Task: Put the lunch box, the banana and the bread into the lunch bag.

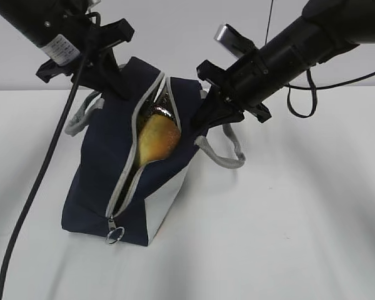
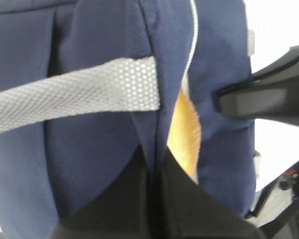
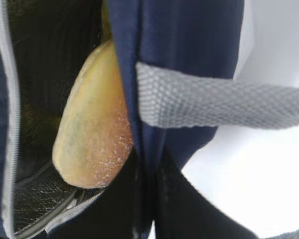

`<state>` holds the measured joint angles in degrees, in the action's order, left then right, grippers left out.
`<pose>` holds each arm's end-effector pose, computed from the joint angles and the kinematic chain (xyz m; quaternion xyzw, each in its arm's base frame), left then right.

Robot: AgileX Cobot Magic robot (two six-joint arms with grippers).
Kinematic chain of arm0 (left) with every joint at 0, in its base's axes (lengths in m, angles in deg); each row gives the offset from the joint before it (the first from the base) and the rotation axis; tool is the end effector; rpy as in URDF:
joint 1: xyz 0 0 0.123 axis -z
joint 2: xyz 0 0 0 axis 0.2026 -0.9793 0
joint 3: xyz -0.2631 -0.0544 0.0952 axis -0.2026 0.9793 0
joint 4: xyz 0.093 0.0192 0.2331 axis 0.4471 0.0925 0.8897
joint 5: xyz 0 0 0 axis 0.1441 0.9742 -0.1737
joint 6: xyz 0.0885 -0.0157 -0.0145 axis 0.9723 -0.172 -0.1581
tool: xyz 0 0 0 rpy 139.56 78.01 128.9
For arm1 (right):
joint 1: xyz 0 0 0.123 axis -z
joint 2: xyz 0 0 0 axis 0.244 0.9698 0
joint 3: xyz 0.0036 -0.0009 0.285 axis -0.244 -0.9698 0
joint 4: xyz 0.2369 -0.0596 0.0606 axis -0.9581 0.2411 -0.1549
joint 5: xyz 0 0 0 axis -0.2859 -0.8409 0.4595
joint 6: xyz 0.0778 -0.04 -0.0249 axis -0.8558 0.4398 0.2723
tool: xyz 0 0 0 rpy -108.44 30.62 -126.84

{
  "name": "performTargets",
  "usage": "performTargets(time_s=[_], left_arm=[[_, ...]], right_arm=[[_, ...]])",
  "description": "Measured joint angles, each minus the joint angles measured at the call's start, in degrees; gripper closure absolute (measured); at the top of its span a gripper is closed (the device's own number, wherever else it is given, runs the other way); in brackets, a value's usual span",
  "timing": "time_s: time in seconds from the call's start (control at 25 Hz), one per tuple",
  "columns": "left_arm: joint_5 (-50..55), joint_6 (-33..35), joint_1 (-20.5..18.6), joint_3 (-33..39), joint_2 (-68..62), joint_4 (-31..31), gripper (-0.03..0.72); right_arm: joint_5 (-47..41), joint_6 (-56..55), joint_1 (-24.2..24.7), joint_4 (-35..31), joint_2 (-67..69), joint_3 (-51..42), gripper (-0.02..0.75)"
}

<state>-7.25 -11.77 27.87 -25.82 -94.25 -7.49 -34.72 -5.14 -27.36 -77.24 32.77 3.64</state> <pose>0.3681 -0.1502 0.3056 0.1221 0.9490 -0.2614 0.1273 0.3960 0.1564 0.2310 -0.1321 0.9124 0.3758 0.0937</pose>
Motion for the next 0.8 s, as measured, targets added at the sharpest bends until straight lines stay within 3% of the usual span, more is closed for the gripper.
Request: performTargets(time_s=[0.32,0.52,0.8], left_arm=[[-4.86,0.0,6.51,0.0,-0.05,-2.51,0.69],[-9.18,-0.37,10.79,0.0,-0.11,-2.97,0.69],[-14.65,-0.95,12.71,0.0,-0.11,-3.65,0.69]], right_arm=[[-4.15,-1.23,2.53,7.19,-7.1,0.93,0.741],[-7.91,-4.49,3.05,14.53,-7.49,7.3,0.742],[-9.23,-8.67,3.05,24.72,-7.49,14.94,0.743]])
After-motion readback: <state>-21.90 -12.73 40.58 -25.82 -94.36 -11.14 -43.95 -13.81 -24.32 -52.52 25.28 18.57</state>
